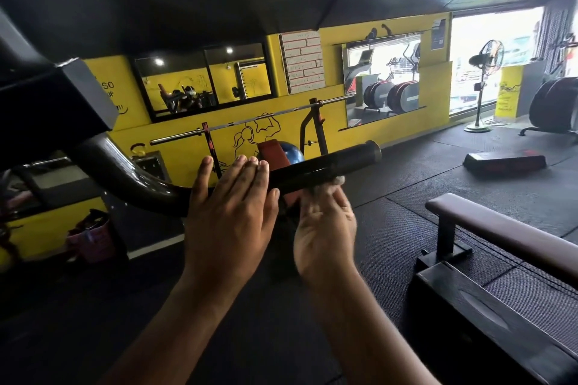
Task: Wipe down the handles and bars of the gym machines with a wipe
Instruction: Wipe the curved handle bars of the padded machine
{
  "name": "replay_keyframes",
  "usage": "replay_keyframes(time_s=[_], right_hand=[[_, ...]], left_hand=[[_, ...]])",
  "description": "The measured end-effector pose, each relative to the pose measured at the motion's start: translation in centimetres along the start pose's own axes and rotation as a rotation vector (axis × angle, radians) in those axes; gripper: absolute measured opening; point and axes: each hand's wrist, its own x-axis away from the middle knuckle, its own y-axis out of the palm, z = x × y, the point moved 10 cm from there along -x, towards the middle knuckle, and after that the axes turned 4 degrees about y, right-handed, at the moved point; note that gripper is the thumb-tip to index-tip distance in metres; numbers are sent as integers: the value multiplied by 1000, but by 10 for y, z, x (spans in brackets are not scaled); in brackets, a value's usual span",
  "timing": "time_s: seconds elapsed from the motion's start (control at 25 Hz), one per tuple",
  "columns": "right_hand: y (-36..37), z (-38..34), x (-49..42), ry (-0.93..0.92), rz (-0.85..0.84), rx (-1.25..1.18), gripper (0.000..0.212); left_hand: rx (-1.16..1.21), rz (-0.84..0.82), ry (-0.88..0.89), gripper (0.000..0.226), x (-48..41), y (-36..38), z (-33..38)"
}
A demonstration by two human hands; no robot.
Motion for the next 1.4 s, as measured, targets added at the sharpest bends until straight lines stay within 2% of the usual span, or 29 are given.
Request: replay_keyframes(time_s=[0.12, 0.2, 0.36, 0.44, 0.52, 0.64, 0.76, 0.8, 0.88, 0.92, 1.04, 1.16, 1.32, 1.4], right_hand=[[-5, -16, 15, -258, -2, 291, 26], [1, -16, 20, -364, -29, 469, 25], [-9, -42, 11, -515, 146, 486, 22], [4, -57, 17, -683, 79, 717, 11], [20, -65, 31, -888, 14, 937, 11], [30, -78, 36, -1046, -25, 1051, 3], [59, -58, 52, -1329, -358, 1527, 21], [64, -60, 50, -1368, -404, 1627, 24], [75, -80, 42, -1305, -330, 1640, 28], [82, -82, 40, -1277, -368, 1649, 27], [100, -57, 39, -1243, -701, 1933, 31], [120, -76, 11, -995, -656, 2045, 17], [129, -47, 0, -879, -961, 2274, 16], [138, -49, -13, -800, -958, 2442, 14]], left_hand=[[6, 5, 5, 45, 0, 1, 3], [6, 11, 8, 45, -1, 0, 3], [4, 6, -1, 45, 0, 0, 3], [4, 9, 6, 45, -1, 1, 5], [12, 9, 1, 45, -3, 2, 6], [15, 3, -10, 45, -4, 4, 8], [28, 9, -13, 46, -4, 5, 9], [29, 15, -12, 45, -4, 5, 9], [27, 30, -13, 44, -5, 5, 9], [25, 40, -14, 43, -5, 4, 9], [24, 43, -7, 43, -6, 5, 11], [5, 61, -11, 43, -6, 4, 10], [2, 51, -2, 46, -9, 5, 15], [9, 34, -10, 46, -10, 6, 14]])
